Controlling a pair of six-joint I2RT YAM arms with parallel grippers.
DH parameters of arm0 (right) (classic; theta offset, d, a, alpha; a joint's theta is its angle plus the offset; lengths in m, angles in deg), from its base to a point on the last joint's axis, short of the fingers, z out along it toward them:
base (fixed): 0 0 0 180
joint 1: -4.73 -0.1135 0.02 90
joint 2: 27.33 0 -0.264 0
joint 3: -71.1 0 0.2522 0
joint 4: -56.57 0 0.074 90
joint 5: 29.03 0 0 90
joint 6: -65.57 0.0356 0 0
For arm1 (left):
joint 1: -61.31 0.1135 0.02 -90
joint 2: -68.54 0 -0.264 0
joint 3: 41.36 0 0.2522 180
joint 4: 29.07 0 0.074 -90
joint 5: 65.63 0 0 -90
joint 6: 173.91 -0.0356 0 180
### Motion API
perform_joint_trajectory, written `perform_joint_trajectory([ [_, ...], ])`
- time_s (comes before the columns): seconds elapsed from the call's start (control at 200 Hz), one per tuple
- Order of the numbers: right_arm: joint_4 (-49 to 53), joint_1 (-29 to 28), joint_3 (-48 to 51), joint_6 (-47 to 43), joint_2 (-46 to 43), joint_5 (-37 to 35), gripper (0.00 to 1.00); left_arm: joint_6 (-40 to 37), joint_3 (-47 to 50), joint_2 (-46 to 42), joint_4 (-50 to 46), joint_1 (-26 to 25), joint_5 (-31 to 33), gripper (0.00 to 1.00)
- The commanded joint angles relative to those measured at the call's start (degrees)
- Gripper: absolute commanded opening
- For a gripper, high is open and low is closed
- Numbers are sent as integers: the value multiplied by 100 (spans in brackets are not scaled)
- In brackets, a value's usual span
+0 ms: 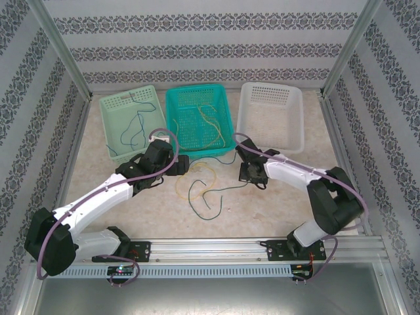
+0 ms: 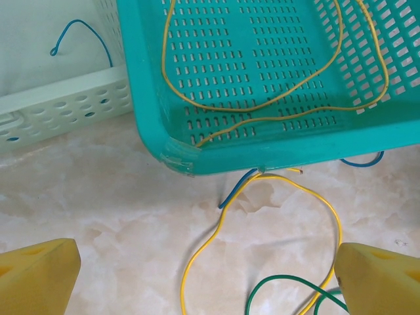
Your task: Untangle the cables
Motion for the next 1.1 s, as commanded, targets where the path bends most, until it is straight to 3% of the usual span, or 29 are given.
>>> perform_joint_trajectory([
  [0.0,358,-145,-31,56,-491,-167,0,-158,-187,89,62,4,34,100],
  [0.33,1031,-731,-403,15,-1701,-453,0,-353,-291,184,329,11,-351,100],
  [0.48,1168,-741,-658,-306,-2178,-630,0,-667,-276,162,782,8,-980,100],
  [0.674,1202,-726,-1036,-877,-2352,-567,0,-1305,-446,344,1493,-68,-2428,100],
  [0.849,1056,-643,-1194,-1099,-2350,-361,0,-1730,-1058,1013,1394,-332,-3438,97],
  [1.094,656,-252,-1130,-1180,-2639,25,0,-1755,-1258,1487,1605,-636,-3619,93],
])
